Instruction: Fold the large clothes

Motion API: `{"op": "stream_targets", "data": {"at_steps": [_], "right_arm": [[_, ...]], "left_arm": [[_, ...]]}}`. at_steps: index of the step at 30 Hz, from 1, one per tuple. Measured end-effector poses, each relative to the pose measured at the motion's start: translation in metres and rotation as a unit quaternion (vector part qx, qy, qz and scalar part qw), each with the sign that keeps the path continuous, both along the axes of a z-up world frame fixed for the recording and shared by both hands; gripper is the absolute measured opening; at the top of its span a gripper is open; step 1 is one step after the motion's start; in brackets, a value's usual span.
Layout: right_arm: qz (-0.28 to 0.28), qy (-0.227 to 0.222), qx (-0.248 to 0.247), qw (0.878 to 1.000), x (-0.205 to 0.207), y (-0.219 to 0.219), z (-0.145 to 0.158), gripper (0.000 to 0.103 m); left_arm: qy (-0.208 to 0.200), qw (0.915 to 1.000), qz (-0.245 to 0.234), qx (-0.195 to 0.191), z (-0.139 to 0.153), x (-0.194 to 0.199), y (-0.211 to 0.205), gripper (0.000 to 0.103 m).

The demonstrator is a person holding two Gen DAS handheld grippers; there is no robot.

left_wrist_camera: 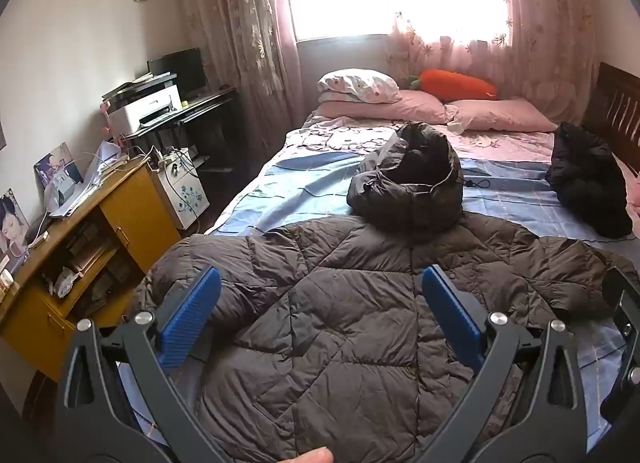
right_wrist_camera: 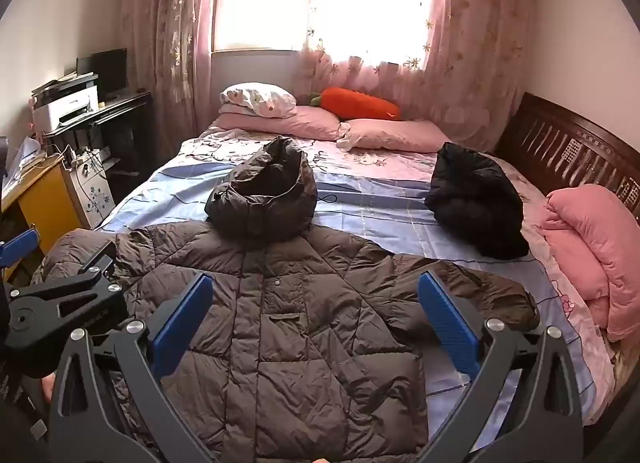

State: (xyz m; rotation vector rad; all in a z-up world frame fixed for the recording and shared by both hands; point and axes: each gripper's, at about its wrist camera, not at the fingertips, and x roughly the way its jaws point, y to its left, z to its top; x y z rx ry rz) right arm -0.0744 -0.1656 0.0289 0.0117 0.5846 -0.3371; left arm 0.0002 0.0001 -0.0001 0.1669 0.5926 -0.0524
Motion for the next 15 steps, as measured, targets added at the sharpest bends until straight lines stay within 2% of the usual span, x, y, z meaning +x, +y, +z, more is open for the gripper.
{"op": "stream_targets", "data": {"at_steps": [15], "right_arm": [[0.002, 0.002, -0.001, 1.000, 0.0013, 0.0040, 0.0005, 0.102]], "left_arm": [[0.001, 1.0000, -0.001, -0.003, 0.0000, 0.0001, -0.0002, 0.101]]}}
